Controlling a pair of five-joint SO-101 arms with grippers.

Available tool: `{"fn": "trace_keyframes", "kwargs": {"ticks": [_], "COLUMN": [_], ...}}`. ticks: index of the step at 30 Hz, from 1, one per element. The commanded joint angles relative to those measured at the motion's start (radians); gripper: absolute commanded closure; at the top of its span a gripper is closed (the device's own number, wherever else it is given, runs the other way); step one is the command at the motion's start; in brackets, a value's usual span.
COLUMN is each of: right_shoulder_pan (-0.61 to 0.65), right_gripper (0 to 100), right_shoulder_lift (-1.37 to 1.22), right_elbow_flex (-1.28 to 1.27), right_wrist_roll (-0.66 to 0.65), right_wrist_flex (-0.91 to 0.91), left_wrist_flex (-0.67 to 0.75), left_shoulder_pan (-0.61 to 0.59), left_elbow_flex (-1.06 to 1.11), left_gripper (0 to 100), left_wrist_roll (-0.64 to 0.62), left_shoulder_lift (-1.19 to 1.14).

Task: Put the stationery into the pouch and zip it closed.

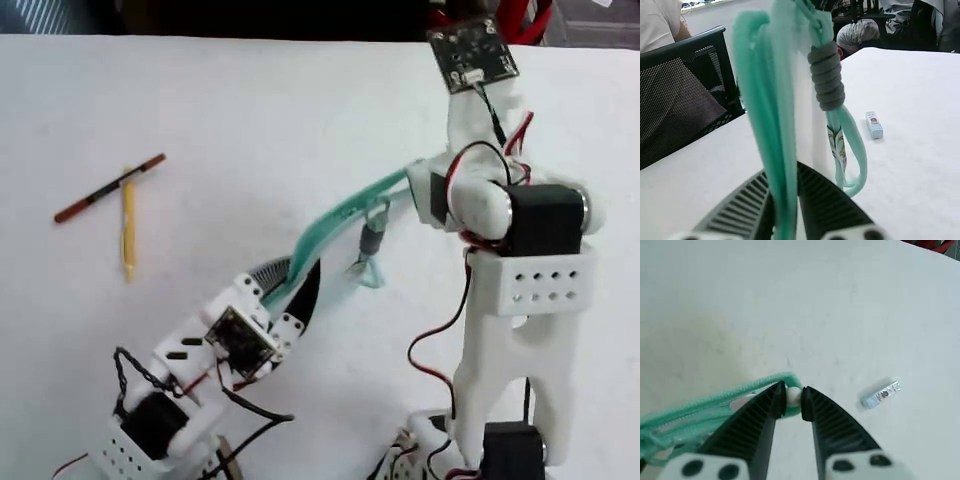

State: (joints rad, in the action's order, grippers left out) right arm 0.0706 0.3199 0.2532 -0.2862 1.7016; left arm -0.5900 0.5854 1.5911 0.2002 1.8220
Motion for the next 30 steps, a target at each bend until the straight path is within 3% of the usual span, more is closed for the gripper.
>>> {"fn": "trace_keyframes", "kwargs": {"ticks": [1, 7, 13, 23, 30], "right_shoulder_pan": [0.033, 0.088, 0.096, 0.074, -0.213], "right_gripper": [98.0, 96.6, 70.0, 77.2, 77.2], "right_shoulder_lift": [-0.008, 0.027, 0.179, 0.125, -0.082], "right_elbow_flex": [-0.044, -0.038, 0.051, 0.124, 0.084], "right_wrist_roll": [-0.017, -0.084, -0.044, 0.006, 0.003], "right_wrist_flex": [0.012, 0.012, -0.004, -0.041, -0.061], "left_wrist_flex": [0.003, 0.005, 0.018, 0.015, -0.031], "left_shoulder_pan": [-0.021, -0.048, -0.047, -0.047, -0.044], "left_elbow_flex": [0.005, 0.003, 0.005, 0.003, -0.005], "left_gripper": [97, 97, 97, 97, 88], "left_wrist_roll": [0.008, 0.008, 0.008, 0.003, 0.0], "left_shoulder_lift": [-0.002, -0.002, -0.004, -0.004, -0.001]}}
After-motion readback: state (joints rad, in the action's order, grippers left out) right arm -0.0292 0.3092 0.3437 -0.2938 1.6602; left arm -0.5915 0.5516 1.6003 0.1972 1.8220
